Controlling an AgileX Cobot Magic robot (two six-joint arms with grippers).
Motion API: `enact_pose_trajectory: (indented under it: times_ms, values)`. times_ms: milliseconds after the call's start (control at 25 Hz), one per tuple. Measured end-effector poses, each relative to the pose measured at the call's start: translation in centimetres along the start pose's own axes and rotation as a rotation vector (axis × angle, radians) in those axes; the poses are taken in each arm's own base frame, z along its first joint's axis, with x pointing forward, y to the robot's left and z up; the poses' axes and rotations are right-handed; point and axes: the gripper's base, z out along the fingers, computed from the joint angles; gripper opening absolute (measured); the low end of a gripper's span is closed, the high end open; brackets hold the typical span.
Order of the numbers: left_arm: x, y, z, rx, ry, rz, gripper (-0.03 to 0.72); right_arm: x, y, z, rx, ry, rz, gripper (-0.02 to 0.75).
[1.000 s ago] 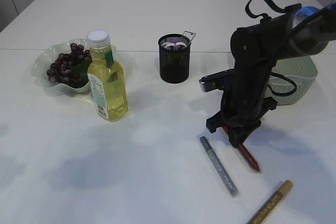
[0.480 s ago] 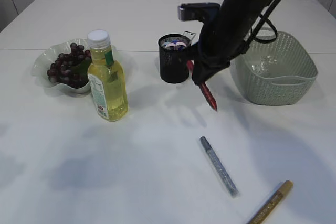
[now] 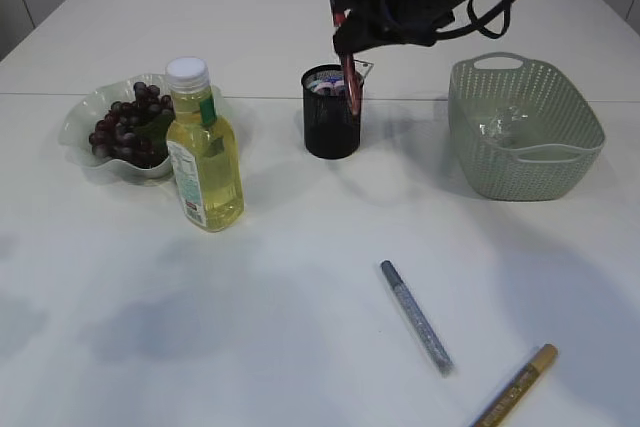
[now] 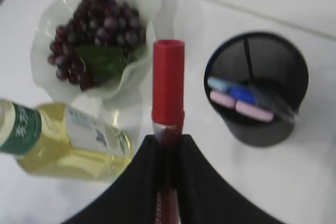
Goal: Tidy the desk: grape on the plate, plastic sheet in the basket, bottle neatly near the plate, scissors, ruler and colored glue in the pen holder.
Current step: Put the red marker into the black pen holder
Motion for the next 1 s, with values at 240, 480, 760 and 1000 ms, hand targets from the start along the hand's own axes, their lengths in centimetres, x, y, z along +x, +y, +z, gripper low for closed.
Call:
enact_pose_trajectory:
  times_ms: [240,480,760,1000]
  values:
    - [0.0,0.0,0.0,0.0,0.0,0.0,0.415,-1.4,-1.0,2.0,-0.023,-0.212,-0.049,0.092]
    - [0.0,0.0,0.0,0.0,0.0,0.0,0.415,-2.6,-2.1,3.8,0.001,-0.336,-0.177,0.092]
    - [0.0,0.0,0.0,0.0,0.0,0.0,0.415,-3.2,-3.6,6.0,0.069,-0.422,-0.252,0.092]
    - [0.0,0.0,0.0,0.0,-0.002,0.0,0.415,-2.4,-4.7,8.1,0.091,-0.468,-0.312,0.093]
